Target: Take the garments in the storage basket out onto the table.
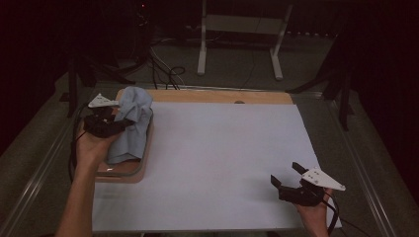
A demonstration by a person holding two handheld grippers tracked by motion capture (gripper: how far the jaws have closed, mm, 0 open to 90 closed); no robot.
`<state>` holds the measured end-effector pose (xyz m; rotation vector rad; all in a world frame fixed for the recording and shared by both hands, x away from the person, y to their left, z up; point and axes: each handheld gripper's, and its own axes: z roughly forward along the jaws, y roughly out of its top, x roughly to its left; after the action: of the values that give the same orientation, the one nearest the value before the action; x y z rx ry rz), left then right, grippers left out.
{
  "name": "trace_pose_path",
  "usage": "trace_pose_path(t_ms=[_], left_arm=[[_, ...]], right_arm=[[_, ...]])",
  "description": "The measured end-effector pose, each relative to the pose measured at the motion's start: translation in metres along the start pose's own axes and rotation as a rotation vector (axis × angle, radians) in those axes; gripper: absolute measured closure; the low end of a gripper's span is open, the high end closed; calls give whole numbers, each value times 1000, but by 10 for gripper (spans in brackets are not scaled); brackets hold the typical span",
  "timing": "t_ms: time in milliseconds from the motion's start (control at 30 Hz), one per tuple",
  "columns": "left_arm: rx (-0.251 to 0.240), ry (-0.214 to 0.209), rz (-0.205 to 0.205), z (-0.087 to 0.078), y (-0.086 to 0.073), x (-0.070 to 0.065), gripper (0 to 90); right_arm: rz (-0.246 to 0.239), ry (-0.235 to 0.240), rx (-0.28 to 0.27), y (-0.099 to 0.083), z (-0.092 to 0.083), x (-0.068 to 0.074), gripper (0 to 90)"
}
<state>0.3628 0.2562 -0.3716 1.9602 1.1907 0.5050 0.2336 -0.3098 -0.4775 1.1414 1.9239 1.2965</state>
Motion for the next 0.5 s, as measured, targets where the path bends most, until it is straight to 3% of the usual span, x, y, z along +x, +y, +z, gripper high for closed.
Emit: trace_pose_path(t_ms=[500], left_arm=[[-15,-27,15,-1,8,-6,711]], right_arm=[[-1,0,0,0,0,0,73]])
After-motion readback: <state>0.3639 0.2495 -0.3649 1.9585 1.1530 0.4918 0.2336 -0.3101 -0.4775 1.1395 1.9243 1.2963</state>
